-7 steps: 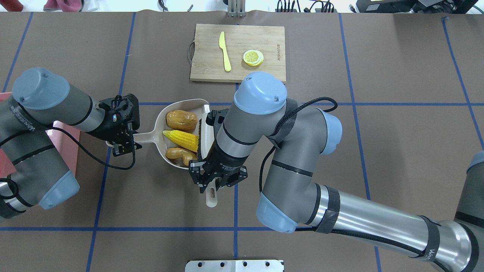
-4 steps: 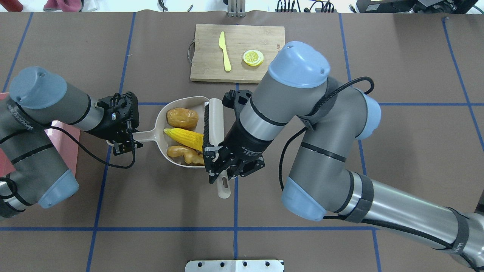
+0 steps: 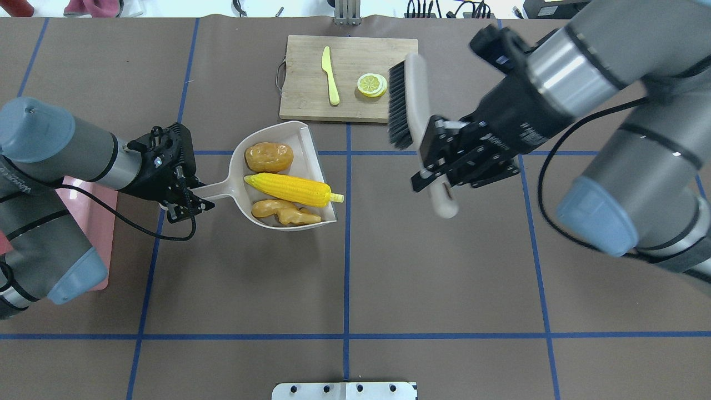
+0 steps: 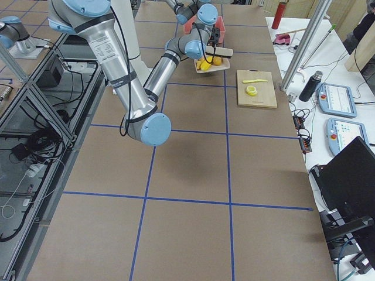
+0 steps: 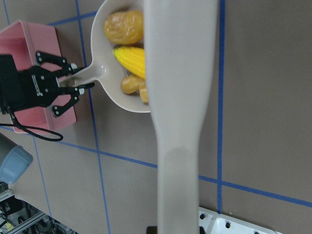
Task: Sweep and dump trash into bin
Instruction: 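Lift the dustpan over the pink bin with the left while the right returns the brush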
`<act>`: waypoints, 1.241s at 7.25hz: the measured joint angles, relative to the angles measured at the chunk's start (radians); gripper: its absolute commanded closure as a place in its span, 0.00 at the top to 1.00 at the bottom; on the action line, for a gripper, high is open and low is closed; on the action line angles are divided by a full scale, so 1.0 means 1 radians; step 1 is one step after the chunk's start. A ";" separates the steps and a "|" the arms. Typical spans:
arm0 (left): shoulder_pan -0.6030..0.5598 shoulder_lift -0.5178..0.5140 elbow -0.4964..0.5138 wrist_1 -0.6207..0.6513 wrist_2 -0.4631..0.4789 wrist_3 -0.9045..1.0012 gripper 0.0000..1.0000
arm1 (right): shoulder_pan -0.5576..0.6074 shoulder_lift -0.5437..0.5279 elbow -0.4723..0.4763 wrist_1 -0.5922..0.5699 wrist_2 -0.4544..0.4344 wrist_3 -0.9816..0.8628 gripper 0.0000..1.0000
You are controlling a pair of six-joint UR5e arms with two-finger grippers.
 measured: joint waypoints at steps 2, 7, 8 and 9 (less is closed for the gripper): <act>-0.048 0.078 -0.003 -0.118 0.003 -0.041 0.00 | 0.216 -0.138 0.027 0.001 0.132 -0.154 0.00; -0.279 0.322 -0.119 -0.231 -0.021 -0.206 0.00 | 0.300 -0.581 0.015 -0.003 0.063 -0.704 0.00; -0.348 0.417 -0.149 -0.251 -0.050 -0.211 0.00 | 0.279 -0.644 0.001 -0.005 0.007 -0.782 0.00; -0.417 0.505 -0.161 -0.278 -0.083 -0.210 0.00 | 0.254 -0.678 -0.036 -0.007 -0.051 -0.842 0.00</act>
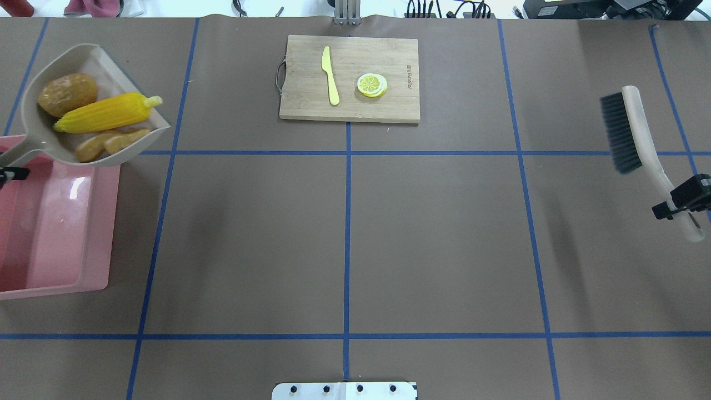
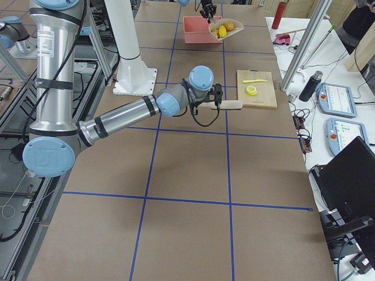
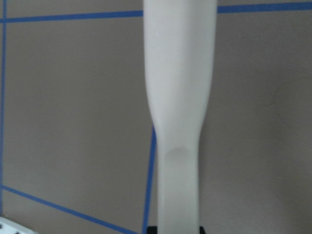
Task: Sweep and dump trash into bin
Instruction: 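Lift the dustpan over the pink bin with the left while the right returns the brush, then tilt the dustpan with the left gripper to dump the produce into the pink bin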
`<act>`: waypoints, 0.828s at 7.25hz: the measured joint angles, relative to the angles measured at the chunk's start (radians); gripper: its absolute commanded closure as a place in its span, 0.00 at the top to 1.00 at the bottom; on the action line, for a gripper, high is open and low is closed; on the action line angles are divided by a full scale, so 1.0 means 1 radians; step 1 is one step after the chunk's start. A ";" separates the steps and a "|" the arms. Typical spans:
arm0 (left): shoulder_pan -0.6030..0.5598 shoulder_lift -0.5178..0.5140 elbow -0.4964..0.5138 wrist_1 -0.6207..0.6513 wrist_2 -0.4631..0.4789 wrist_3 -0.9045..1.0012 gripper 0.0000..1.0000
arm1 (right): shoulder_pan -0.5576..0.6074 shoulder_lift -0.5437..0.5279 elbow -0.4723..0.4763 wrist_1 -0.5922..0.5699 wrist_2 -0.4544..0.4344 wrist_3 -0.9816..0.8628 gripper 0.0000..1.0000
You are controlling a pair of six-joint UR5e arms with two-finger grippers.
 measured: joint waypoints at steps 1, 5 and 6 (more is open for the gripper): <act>-0.068 0.080 0.000 -0.018 -0.035 0.007 0.00 | -0.024 -0.013 -0.048 -0.005 -0.048 -0.044 0.00; -0.184 0.239 0.041 0.071 -0.090 0.114 0.00 | -0.051 -0.054 -0.113 -0.158 -0.127 -0.171 0.00; -0.187 0.241 0.011 0.161 -0.090 0.163 0.00 | -0.073 -0.078 -0.110 -0.171 -0.156 -0.179 0.00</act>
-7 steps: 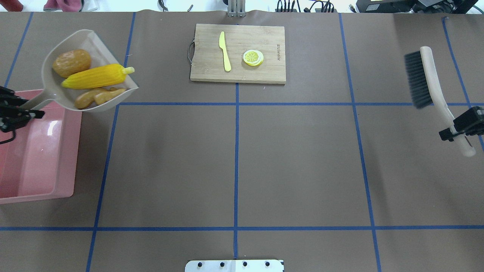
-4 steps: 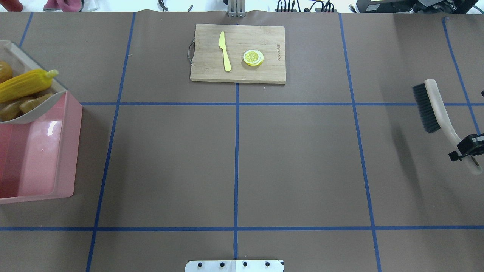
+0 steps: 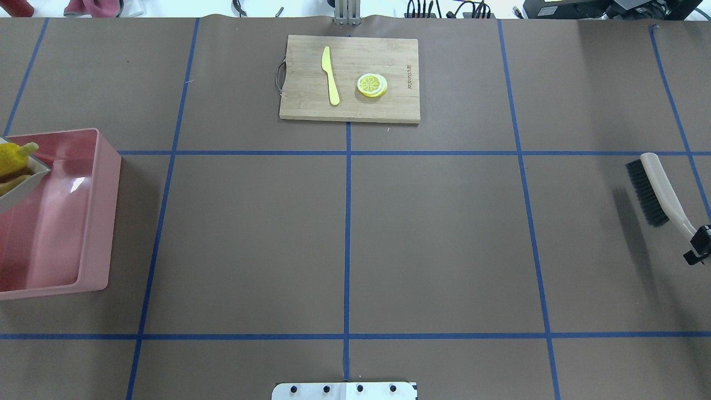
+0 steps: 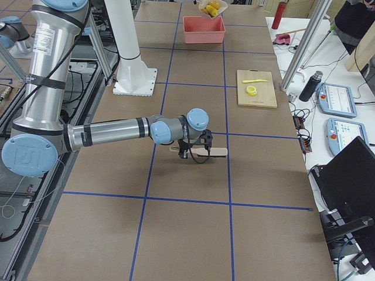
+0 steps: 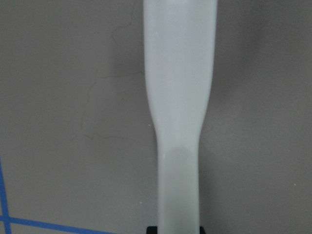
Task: Sweep and dump trash into bin
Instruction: 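Tilt the dustpan with the left gripper to dump the produce into the pink bin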
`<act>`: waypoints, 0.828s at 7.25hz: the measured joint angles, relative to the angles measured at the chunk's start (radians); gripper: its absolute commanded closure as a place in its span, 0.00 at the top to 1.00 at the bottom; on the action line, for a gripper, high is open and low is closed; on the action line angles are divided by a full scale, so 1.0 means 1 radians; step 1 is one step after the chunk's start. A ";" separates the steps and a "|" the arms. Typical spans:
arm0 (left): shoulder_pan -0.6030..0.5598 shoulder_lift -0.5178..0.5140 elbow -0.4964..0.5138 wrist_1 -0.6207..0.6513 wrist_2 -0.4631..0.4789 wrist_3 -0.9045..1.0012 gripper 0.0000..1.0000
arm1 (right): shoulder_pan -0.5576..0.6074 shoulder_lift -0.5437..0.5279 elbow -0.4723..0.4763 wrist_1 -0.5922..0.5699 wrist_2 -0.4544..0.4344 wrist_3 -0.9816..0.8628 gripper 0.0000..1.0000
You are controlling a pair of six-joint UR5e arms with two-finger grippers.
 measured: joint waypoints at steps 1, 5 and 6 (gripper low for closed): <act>-0.002 0.001 -0.050 0.112 0.000 0.071 0.00 | -0.020 -0.011 -0.001 -0.005 -0.035 -0.005 0.00; -0.004 -0.004 -0.180 0.510 0.002 0.400 0.00 | -0.042 -0.016 -0.016 -0.006 -0.058 -0.007 0.00; -0.003 -0.008 -0.213 0.613 0.006 0.479 0.00 | -0.045 -0.013 -0.022 -0.006 -0.058 -0.007 0.00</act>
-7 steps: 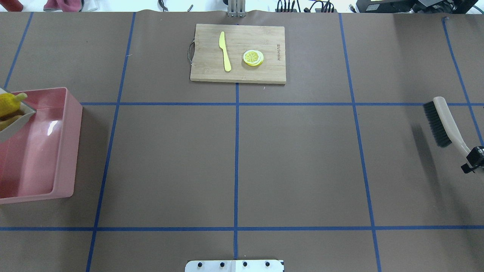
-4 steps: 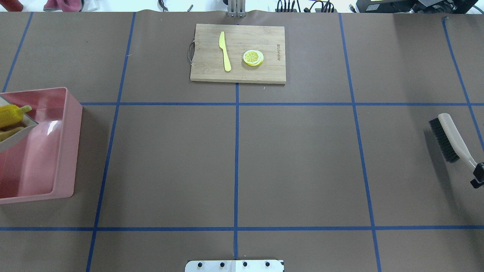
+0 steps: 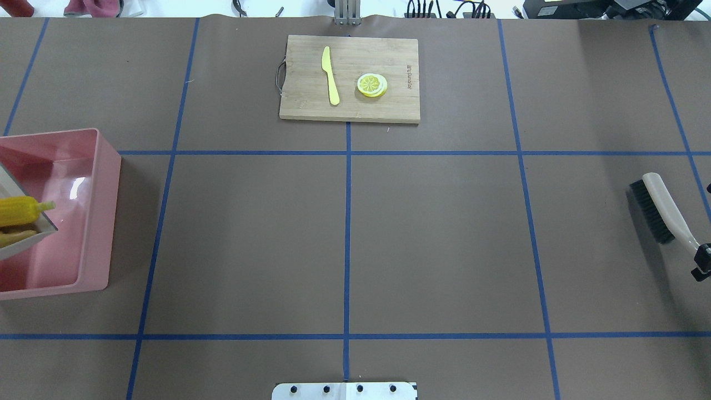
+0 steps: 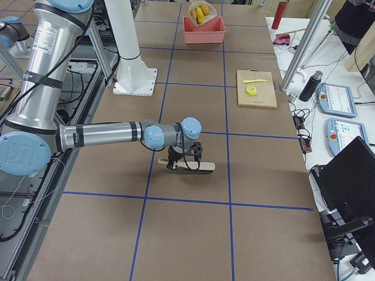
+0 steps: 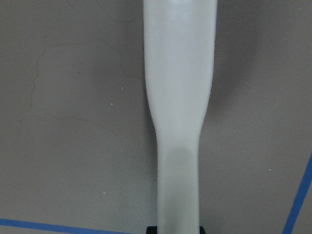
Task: Sweep and dump trash into bin
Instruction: 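Tilt the dustpan with the left gripper to dump the produce into the pink bin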
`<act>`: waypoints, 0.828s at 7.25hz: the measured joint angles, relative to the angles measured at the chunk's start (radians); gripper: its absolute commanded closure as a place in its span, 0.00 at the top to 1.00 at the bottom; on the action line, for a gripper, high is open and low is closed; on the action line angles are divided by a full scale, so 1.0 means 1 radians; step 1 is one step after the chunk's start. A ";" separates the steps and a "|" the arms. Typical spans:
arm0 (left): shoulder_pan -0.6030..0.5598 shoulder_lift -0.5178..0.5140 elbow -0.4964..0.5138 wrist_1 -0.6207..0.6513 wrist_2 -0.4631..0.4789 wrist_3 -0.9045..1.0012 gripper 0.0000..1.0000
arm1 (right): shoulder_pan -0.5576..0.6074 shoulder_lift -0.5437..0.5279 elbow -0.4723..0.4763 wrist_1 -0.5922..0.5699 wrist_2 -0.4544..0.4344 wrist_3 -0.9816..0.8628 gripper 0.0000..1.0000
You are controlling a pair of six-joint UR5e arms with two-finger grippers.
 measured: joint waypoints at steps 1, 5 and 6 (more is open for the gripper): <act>0.001 -0.009 -0.022 0.092 0.012 0.087 0.00 | -0.003 0.005 -0.008 0.000 -0.001 0.000 0.00; -0.027 -0.114 -0.074 0.422 0.103 0.334 0.00 | -0.016 0.021 -0.030 0.000 -0.001 0.003 0.72; -0.034 -0.145 -0.076 0.480 0.117 0.360 0.00 | -0.016 0.024 -0.031 0.000 -0.001 0.004 0.73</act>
